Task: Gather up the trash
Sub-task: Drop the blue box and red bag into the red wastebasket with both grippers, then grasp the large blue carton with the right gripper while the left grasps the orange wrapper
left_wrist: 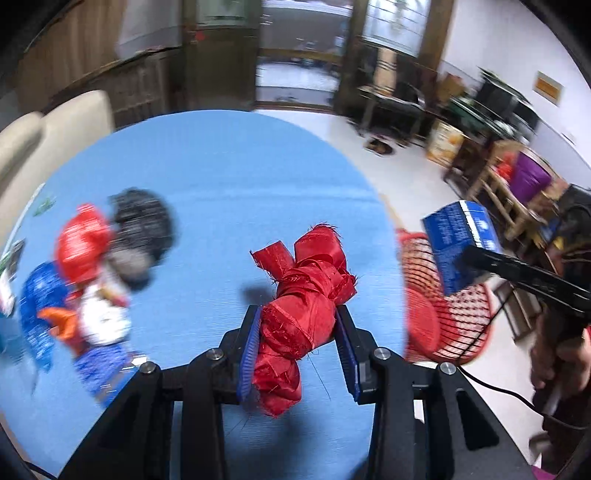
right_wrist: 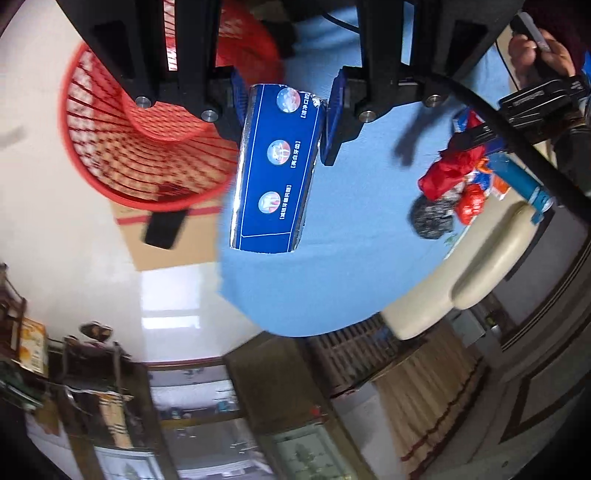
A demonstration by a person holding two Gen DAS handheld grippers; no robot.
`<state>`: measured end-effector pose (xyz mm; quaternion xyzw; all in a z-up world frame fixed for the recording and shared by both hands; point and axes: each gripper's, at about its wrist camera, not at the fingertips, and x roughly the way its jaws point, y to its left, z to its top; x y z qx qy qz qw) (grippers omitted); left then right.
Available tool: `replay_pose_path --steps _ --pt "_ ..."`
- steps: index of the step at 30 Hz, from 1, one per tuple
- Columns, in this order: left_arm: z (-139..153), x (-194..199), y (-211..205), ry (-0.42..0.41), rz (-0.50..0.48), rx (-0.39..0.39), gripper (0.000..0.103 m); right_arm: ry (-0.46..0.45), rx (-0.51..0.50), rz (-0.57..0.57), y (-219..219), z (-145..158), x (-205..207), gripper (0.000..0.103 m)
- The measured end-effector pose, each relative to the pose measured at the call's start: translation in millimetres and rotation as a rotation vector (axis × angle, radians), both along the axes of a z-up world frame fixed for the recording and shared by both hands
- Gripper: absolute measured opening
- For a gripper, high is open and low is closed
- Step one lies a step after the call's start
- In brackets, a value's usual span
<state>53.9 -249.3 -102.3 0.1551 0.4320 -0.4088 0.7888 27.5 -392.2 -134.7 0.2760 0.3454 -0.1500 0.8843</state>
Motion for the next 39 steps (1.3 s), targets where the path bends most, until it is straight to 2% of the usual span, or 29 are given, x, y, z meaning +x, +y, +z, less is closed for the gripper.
replay_pose_path --steps 5,13,16,17,19,21,25,28,33,39 --pt "-9 -32 -52 0.028 -0.119 0.030 0.042 0.055 0.022 -0.066 -30 -15 -44 0.038" --pt "-22 -57 -118 0.059 -0.227 0.075 0.043 0.076 0.080 -0.121 -60 -31 -85 0.041" --pt "-25 -64 -130 0.082 -0.249 0.083 0.050 0.076 0.113 -0.145 -66 -34 -92 0.065" --pt "-26 -64 -131 0.092 -0.249 0.083 0.057 0.064 0.121 -0.156 -69 -33 -95 0.065" --pt "-27 -65 -130 0.091 -0.245 0.072 0.064 0.052 0.121 -0.160 -68 -30 -96 0.065" --pt "-28 -64 -129 0.086 -0.246 0.067 0.064 0.049 0.102 -0.166 -68 -27 -96 0.065" --pt "-19 -61 -105 0.056 -0.223 0.049 0.064 0.041 0.083 -0.167 -64 -18 -93 0.065" --pt "-11 -56 -70 0.011 -0.181 0.044 0.064 0.035 0.075 -0.154 -57 -15 -86 0.065" --pt "-3 -41 -5 -0.030 -0.052 0.022 0.066 0.030 0.075 -0.096 -37 -12 -61 0.065" --pt "2 -14 76 -0.045 0.138 -0.025 0.066 0.031 0.059 0.053 12 -2 -6 0.065"
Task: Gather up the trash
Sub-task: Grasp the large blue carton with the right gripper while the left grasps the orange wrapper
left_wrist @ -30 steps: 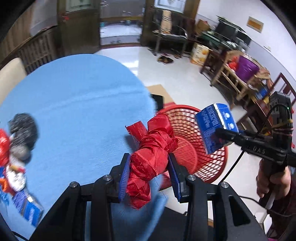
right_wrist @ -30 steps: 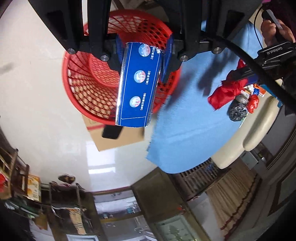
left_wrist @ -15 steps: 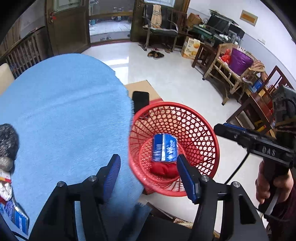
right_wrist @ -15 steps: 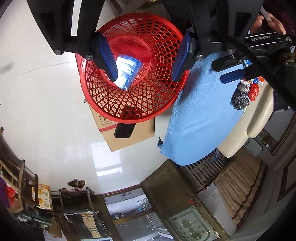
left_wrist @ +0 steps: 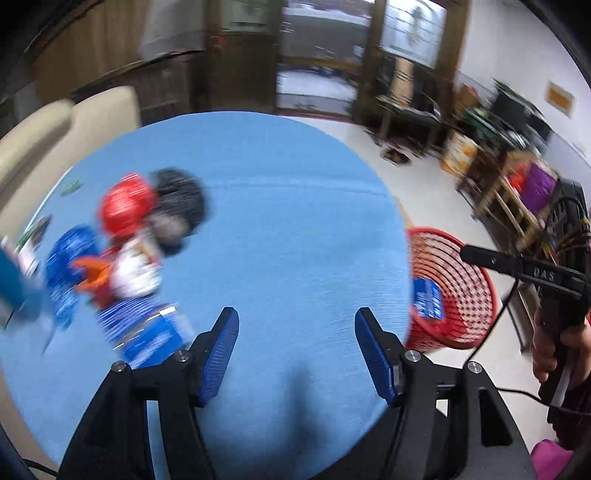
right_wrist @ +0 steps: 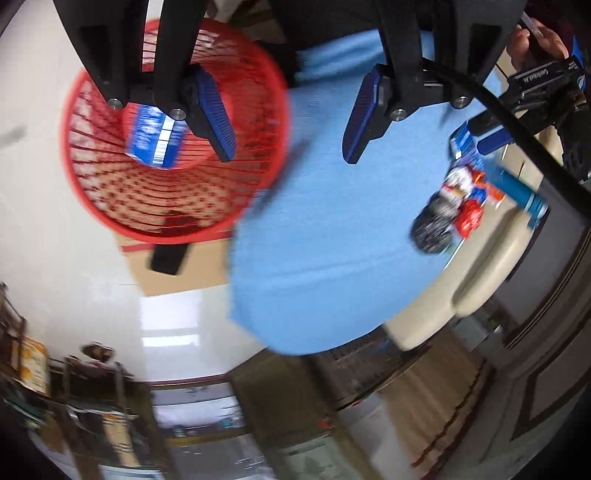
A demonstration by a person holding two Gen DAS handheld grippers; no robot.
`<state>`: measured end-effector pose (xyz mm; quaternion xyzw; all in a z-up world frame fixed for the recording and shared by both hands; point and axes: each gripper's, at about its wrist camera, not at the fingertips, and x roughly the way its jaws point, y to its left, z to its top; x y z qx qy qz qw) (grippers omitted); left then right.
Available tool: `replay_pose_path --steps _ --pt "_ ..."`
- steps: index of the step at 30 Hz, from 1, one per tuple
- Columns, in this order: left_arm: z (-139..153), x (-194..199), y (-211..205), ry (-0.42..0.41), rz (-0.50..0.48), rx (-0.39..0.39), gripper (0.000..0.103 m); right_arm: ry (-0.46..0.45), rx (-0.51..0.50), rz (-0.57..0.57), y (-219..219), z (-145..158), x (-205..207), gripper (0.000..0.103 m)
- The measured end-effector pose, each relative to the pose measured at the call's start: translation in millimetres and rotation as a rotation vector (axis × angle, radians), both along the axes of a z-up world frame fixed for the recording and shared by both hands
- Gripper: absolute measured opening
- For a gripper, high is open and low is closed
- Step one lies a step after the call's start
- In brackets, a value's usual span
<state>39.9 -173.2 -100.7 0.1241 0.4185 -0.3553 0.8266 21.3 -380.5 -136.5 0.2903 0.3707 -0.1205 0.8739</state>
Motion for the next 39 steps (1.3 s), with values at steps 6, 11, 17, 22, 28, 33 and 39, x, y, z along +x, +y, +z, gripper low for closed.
replay_pose_path --steps 6,11,17,22,28,33,39 --pt "-5 23 77 -0.016 0.175 -0.019 0.067 0.008 -0.011 0.198 69 10 67 0.065" --pt "-23 41 141 0.004 0.340 -0.018 0.067 0.037 -0.021 0.351 129 10 116 0.065" --pt "-34 54 203 -0.016 0.509 0.025 0.067 0.055 -0.003 0.513 198 -2 171 0.071" --pt "-46 60 239 0.001 0.582 0.021 0.067 0.112 0.007 0.548 235 -18 208 0.071" --pt "-50 62 252 0.018 0.600 0.000 0.067 0.149 -0.090 0.556 265 -29 240 0.073" --pt "-46 67 249 0.007 0.593 -0.003 0.067 0.175 -0.074 0.588 284 -38 253 0.074" --pt "-44 73 256 0.004 0.621 0.003 0.067 0.174 -0.202 0.622 307 -45 252 0.082"
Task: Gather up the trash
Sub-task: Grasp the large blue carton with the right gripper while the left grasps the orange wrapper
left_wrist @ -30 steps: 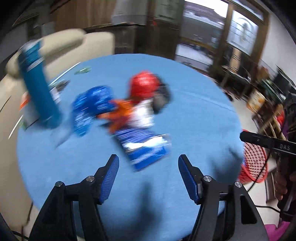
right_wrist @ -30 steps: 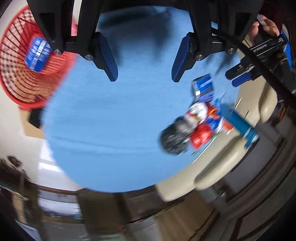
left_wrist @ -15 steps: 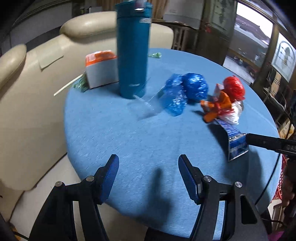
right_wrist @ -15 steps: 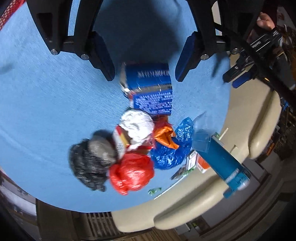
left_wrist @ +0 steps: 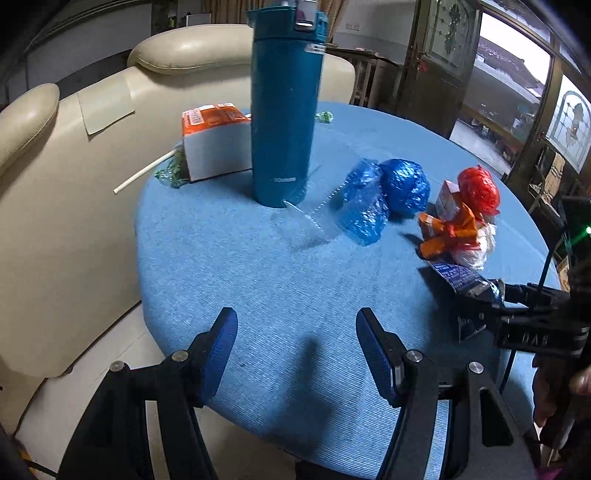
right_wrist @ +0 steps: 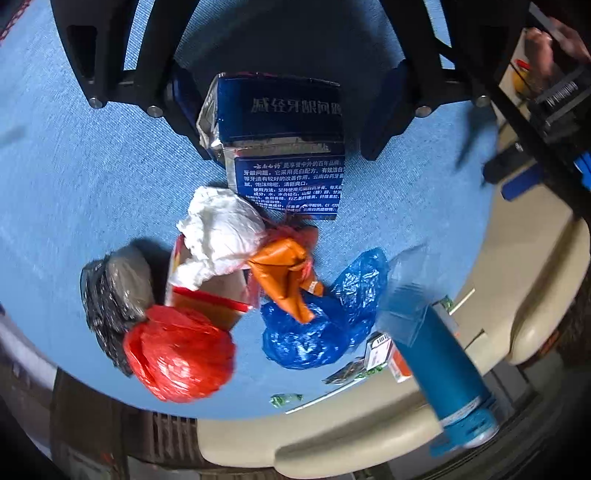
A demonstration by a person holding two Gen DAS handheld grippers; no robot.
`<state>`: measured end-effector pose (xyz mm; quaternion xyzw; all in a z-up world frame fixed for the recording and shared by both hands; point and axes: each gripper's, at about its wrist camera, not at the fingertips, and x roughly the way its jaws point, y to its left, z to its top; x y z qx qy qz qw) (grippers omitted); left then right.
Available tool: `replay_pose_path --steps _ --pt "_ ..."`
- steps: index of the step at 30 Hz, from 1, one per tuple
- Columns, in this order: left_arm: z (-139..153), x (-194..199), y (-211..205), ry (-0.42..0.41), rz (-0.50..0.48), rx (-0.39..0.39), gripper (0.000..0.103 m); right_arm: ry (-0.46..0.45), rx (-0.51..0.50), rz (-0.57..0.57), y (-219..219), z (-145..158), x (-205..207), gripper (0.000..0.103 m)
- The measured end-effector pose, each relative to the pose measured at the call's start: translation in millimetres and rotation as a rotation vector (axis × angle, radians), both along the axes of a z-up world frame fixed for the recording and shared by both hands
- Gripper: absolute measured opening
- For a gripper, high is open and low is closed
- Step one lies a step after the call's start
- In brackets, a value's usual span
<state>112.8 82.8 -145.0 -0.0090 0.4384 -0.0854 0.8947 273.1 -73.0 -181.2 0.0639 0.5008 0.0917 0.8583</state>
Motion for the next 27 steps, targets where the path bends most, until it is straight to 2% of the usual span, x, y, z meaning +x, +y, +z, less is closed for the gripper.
replay_pose_path --steps 6,7,8,14,19,23,27 --pt "1 1 -4 0.013 0.002 -0.005 0.067 -0.065 -0.080 0.034 4 -6 -4 0.083" --pt "2 0 -5 0.011 -0.004 -0.002 0.067 -0.071 -0.082 0.032 2 -6 -6 0.082" --pt "4 0 -10 0.008 -0.014 0.003 0.067 -0.079 -0.082 0.030 0 -6 -7 0.077" --pt "16 7 -34 -0.006 -0.077 -0.004 0.068 -0.075 -0.038 0.016 -23 -1 -21 0.076" --pt "23 28 -75 0.012 -0.183 -0.035 0.068 -0.063 0.033 -0.047 -59 3 -43 0.076" --pt "21 46 -110 0.031 -0.248 -0.059 0.069 -0.064 0.051 -0.125 -95 6 -63 0.076" --pt "17 60 -140 0.057 -0.284 -0.091 0.069 -0.066 0.076 -0.213 -131 6 -83 0.076"
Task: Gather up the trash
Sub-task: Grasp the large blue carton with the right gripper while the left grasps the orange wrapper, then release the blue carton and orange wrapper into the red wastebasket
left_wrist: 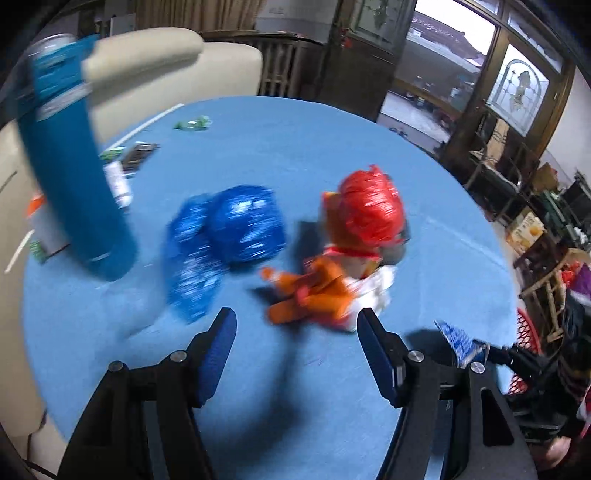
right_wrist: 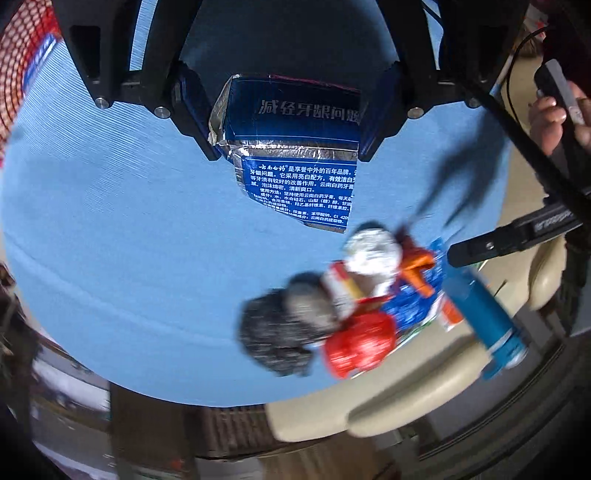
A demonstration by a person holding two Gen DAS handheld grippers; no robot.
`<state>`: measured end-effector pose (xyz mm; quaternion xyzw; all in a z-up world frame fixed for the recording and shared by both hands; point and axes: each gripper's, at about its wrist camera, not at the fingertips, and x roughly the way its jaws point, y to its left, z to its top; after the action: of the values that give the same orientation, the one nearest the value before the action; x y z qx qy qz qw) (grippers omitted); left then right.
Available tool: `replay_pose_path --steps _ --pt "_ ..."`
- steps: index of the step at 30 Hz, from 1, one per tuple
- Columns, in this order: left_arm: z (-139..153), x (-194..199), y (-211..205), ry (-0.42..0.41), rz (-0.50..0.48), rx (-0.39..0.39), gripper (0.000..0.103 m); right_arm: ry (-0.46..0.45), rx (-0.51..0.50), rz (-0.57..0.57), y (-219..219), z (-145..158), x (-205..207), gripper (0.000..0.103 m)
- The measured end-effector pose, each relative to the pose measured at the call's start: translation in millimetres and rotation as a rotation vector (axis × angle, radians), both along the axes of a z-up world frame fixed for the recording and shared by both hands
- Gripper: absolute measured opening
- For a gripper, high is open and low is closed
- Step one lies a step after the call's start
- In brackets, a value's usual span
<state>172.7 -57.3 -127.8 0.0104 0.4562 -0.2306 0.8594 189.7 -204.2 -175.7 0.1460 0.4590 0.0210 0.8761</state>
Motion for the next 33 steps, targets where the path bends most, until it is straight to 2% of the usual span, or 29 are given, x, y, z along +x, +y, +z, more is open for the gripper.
replay_pose_path --steps 6,8,17,24,29,33 --pt "-10 19 -30 0.015 0.007 -0.005 0.068 -0.012 0.023 -0.065 -26 0 -14 0.076" --pt "-16 23 -31 0.041 0.011 -0.013 0.043 -0.014 0.032 -0.067 -31 1 -15 0.076" --pt "-15 4 -8 0.020 0.018 -0.031 0.038 -0.035 0.044 -0.073 -30 -3 -22 0.076" --pt "14 -38 -1 -0.077 0.005 -0.034 0.038 -0.085 0.037 -0.108 -38 11 -32 0.076" --pt "40 -66 -15 -0.162 -0.061 -0.030 0.039 -0.110 0.032 -0.153 -53 21 -41 0.076" --pt "51 -84 -37 -0.185 -0.144 -0.029 0.039 -0.137 0.033 -0.198 -68 30 -57 0.076"
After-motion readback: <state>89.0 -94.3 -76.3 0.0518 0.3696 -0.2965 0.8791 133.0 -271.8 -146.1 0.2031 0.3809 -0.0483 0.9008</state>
